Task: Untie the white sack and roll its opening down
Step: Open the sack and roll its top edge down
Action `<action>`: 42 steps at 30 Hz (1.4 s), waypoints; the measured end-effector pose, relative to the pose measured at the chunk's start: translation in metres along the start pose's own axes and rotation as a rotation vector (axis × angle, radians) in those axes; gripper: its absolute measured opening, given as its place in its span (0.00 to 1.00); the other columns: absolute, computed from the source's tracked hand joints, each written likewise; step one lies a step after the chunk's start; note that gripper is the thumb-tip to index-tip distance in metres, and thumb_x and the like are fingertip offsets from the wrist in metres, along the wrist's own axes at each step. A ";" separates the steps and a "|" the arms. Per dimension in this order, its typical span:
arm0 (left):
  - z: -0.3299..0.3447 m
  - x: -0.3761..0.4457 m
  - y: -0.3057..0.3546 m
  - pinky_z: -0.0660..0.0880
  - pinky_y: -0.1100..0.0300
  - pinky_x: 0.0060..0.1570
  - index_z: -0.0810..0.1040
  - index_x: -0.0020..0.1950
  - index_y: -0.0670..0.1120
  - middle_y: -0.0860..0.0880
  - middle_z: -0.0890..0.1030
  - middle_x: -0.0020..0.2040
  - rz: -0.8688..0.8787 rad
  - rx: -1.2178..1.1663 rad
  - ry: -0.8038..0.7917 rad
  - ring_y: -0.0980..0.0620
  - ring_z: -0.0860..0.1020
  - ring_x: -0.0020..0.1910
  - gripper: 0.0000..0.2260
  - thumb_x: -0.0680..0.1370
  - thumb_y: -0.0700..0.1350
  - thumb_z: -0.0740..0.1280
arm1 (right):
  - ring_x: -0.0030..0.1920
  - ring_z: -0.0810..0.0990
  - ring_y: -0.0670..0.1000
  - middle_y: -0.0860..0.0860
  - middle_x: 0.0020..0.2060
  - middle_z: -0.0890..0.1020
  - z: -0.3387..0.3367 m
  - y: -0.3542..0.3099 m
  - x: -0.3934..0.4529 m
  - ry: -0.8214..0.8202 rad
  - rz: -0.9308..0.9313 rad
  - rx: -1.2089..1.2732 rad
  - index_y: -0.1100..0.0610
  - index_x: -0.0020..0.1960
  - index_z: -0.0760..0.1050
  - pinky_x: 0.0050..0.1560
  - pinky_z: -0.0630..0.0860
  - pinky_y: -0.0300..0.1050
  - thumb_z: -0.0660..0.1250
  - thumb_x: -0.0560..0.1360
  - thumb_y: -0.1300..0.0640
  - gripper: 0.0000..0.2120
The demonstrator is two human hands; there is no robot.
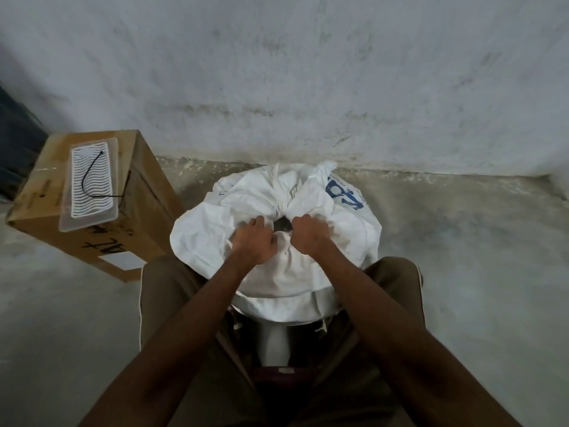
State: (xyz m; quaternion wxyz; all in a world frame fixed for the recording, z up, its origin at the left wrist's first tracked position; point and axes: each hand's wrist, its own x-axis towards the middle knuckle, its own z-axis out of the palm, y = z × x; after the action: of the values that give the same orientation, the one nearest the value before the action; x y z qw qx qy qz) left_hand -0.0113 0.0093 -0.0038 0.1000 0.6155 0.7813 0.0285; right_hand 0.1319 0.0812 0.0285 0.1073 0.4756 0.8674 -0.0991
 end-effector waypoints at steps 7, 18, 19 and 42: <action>-0.015 0.030 0.005 0.79 0.51 0.46 0.82 0.55 0.44 0.46 0.81 0.50 -0.129 -0.371 0.381 0.46 0.80 0.47 0.11 0.75 0.45 0.66 | 0.63 0.74 0.61 0.58 0.63 0.74 -0.007 0.005 0.026 0.300 -0.014 -0.007 0.59 0.63 0.74 0.60 0.75 0.56 0.72 0.74 0.58 0.19; -0.010 0.103 0.008 0.60 0.42 0.66 0.76 0.64 0.49 0.45 0.78 0.62 -0.007 0.301 -0.050 0.42 0.71 0.64 0.21 0.76 0.59 0.64 | 0.67 0.69 0.56 0.52 0.61 0.79 -0.002 0.019 0.079 0.191 0.087 -0.303 0.52 0.66 0.72 0.64 0.65 0.53 0.69 0.75 0.47 0.22; -0.010 0.103 0.008 0.59 0.42 0.66 0.77 0.62 0.50 0.46 0.79 0.61 0.000 0.302 -0.040 0.43 0.71 0.63 0.18 0.76 0.57 0.64 | 0.68 0.68 0.56 0.51 0.61 0.79 -0.003 0.021 0.078 0.191 0.086 -0.304 0.52 0.66 0.73 0.64 0.65 0.53 0.69 0.75 0.49 0.20; -0.152 -0.012 -0.090 0.68 0.41 0.65 0.67 0.70 0.50 0.41 0.81 0.58 -0.365 0.029 0.349 0.38 0.76 0.59 0.29 0.71 0.56 0.69 | 0.58 0.70 0.55 0.46 0.51 0.80 -0.119 0.059 -0.058 0.532 0.325 -0.260 0.49 0.57 0.75 0.55 0.65 0.53 0.68 0.72 0.56 0.14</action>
State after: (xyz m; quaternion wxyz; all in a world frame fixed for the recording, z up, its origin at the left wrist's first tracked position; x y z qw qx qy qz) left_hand -0.1238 -0.0124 0.1309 -0.0418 0.4515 0.8851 0.1047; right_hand 0.2011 0.0984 0.1550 -0.0485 0.5993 0.7832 0.1584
